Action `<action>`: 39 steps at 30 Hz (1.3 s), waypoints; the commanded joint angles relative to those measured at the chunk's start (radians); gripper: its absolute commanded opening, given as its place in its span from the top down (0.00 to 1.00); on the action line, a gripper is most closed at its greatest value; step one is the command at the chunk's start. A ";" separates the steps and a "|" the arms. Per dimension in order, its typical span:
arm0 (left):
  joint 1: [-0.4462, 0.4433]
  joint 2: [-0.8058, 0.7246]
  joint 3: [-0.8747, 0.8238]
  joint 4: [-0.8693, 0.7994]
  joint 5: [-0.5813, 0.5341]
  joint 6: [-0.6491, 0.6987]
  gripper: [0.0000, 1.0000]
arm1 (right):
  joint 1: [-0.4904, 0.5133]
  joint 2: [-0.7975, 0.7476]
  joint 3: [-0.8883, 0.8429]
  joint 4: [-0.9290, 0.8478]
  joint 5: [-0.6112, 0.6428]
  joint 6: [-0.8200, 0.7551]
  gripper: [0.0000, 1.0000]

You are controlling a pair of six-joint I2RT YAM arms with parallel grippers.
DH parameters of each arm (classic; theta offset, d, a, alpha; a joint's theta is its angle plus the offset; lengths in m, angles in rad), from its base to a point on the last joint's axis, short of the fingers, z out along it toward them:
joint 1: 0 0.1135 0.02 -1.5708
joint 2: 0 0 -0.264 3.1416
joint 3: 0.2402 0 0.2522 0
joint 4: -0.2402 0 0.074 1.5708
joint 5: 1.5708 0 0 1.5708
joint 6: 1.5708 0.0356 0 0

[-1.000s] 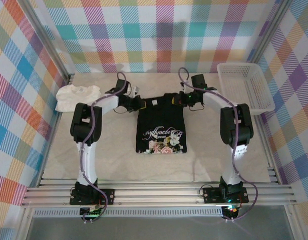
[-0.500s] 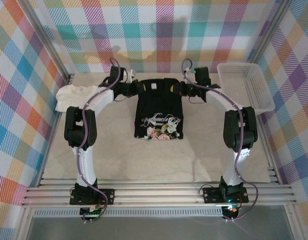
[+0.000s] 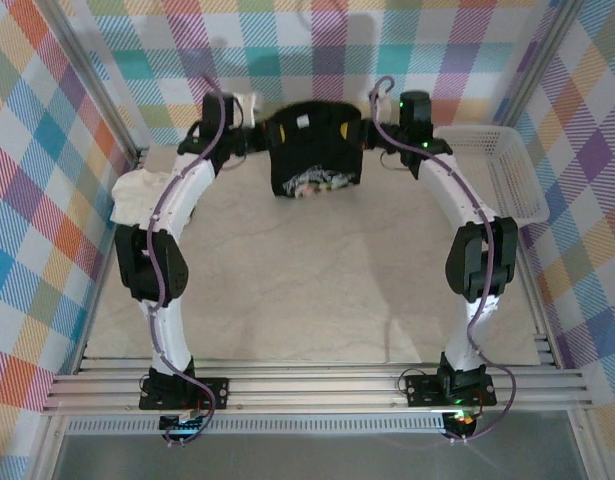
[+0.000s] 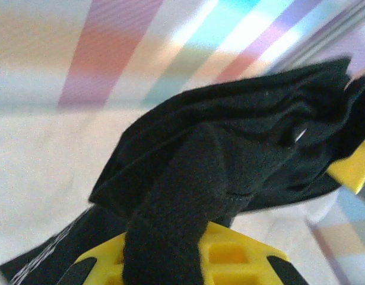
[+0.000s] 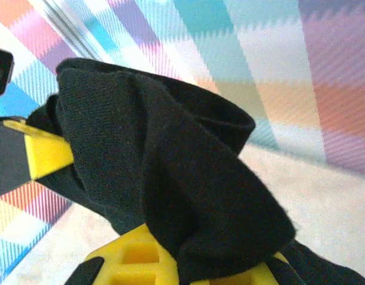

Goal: Fold the inside-out t-shirt

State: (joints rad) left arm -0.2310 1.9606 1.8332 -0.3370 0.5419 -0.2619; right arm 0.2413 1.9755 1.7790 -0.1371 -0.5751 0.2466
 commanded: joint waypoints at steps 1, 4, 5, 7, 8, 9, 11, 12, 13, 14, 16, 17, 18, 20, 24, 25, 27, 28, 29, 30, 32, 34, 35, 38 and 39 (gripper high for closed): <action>-0.016 -0.143 -0.285 0.162 0.053 -0.023 1.00 | -0.002 -0.126 -0.231 0.041 -0.065 0.002 1.00; -0.064 -0.284 -0.548 0.276 0.085 -0.104 1.00 | 0.003 -0.294 -0.501 0.065 -0.068 0.025 1.00; -0.089 -0.330 -0.620 0.299 0.086 -0.117 1.00 | 0.005 -0.355 -0.593 0.067 -0.064 0.031 1.00; -0.142 -0.405 -0.720 0.287 0.075 -0.115 1.00 | 0.012 -0.456 -0.732 0.055 -0.052 0.038 1.00; -0.167 -0.436 -0.771 0.279 0.067 -0.114 1.00 | 0.013 -0.499 -0.794 0.045 -0.047 0.045 1.00; -0.189 -0.455 -0.811 0.279 0.062 -0.118 1.00 | 0.012 -0.525 -0.833 0.037 -0.043 0.052 1.00; -0.222 -0.466 -0.874 0.271 0.055 -0.138 1.00 | 0.013 -0.553 -0.890 0.013 -0.040 0.056 1.00; -0.225 -0.462 -0.890 0.272 0.052 -0.151 1.00 | 0.013 -0.550 -0.898 0.000 -0.034 0.055 1.00; -0.226 -0.454 -0.902 0.275 0.039 -0.164 1.00 | 0.013 -0.540 -0.897 -0.013 -0.027 0.050 1.00; -0.226 -0.446 -0.904 0.278 0.018 -0.163 1.00 | 0.013 -0.523 -0.887 -0.024 -0.020 0.043 1.00; -0.225 -0.415 -0.888 0.267 -0.028 -0.152 1.00 | 0.013 -0.475 -0.844 -0.052 0.000 0.026 1.00; -0.223 -0.393 -0.874 0.262 -0.041 -0.140 1.00 | 0.013 -0.444 -0.810 -0.073 0.013 0.016 1.00; -0.222 -0.372 -0.859 0.252 -0.052 -0.133 1.00 | 0.013 -0.415 -0.781 -0.090 0.022 0.008 1.00; -0.214 -0.320 -0.831 0.238 -0.069 -0.127 1.00 | 0.013 -0.346 -0.716 -0.134 0.059 -0.013 1.00; -0.199 -0.219 -0.794 0.235 -0.122 -0.124 1.00 | 0.012 -0.201 -0.603 -0.216 0.135 -0.052 0.98; -0.196 -0.189 -0.780 0.233 -0.137 -0.123 0.99 | 0.012 -0.158 -0.573 -0.233 0.158 -0.057 0.96; -0.183 -0.127 -0.752 0.221 -0.165 -0.122 0.97 | 0.012 -0.071 -0.511 -0.268 0.194 -0.052 0.93; -0.177 -0.099 -0.740 0.212 -0.176 -0.125 0.95 | 0.012 -0.028 -0.479 -0.287 0.212 -0.045 0.89; -0.169 -0.076 -0.729 0.203 -0.181 -0.129 0.92 | 0.012 0.009 -0.448 -0.310 0.223 -0.038 0.87; -0.163 -0.063 -0.723 0.202 -0.182 -0.137 0.86 | 0.011 0.032 -0.422 -0.334 0.235 -0.037 0.84; -0.149 -0.061 -0.720 0.215 -0.175 -0.152 0.68 | 0.009 0.036 -0.392 -0.377 0.279 -0.042 0.75; -0.141 -0.093 -0.720 0.206 -0.193 -0.150 0.56 | 0.003 -0.021 -0.402 -0.390 0.313 -0.051 0.65; -0.139 -0.123 -0.730 0.201 -0.212 -0.148 0.51 | -0.002 -0.060 -0.414 -0.397 0.324 -0.055 0.61; -0.137 -0.205 -0.795 0.200 -0.236 -0.155 0.35 | -0.002 -0.187 -0.479 -0.408 0.349 -0.067 0.54; -0.137 -0.228 -0.819 0.207 -0.227 -0.164 0.24 | -0.002 -0.224 -0.509 -0.407 0.348 -0.064 0.51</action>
State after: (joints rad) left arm -0.3790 1.8202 1.0641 -0.1020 0.3508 -0.4141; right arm 0.2474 1.8870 1.3125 -0.4892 -0.2733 0.2005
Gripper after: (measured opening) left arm 0.703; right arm 0.478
